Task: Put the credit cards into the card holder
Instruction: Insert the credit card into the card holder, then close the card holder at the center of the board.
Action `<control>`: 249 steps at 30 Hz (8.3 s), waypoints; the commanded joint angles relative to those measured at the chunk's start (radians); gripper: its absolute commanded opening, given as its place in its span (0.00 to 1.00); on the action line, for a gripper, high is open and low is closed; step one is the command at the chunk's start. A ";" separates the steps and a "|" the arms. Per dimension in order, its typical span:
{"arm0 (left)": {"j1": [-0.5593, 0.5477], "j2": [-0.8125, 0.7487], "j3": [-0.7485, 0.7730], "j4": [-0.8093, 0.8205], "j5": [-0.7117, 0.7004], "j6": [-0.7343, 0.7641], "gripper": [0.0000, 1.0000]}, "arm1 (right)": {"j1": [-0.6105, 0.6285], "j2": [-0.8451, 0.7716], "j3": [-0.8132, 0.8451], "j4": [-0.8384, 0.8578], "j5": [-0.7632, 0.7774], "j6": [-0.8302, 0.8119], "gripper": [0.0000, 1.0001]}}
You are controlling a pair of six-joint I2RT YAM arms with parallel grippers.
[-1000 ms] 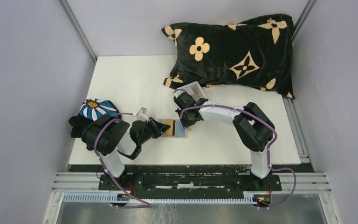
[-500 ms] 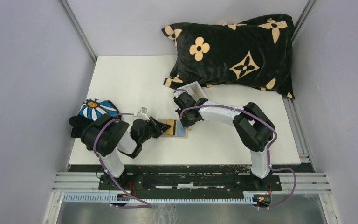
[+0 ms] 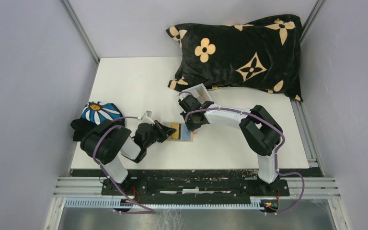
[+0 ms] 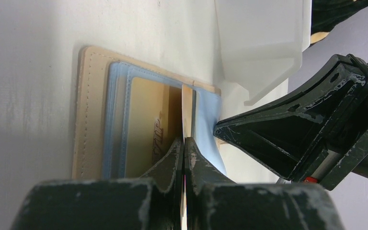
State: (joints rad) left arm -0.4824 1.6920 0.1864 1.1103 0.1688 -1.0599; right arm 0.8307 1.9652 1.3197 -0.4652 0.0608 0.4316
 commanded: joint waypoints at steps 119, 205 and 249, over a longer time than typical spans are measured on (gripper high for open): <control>-0.120 -0.211 0.456 -1.052 -0.168 0.537 0.03 | 0.012 0.015 -0.091 -0.006 0.085 -0.033 0.01; -0.031 -0.431 0.309 -1.064 -0.291 0.361 0.51 | 0.010 -0.174 -0.092 -0.073 0.159 -0.020 0.30; 0.111 -0.139 0.244 -0.659 0.194 0.302 0.46 | 0.011 -0.187 -0.264 -0.022 0.127 0.026 0.07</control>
State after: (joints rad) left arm -0.3832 1.4414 0.4297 0.3443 0.1604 -0.7082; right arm 0.8433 1.7771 1.0763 -0.4873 0.1814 0.4629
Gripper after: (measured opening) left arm 0.473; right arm 0.068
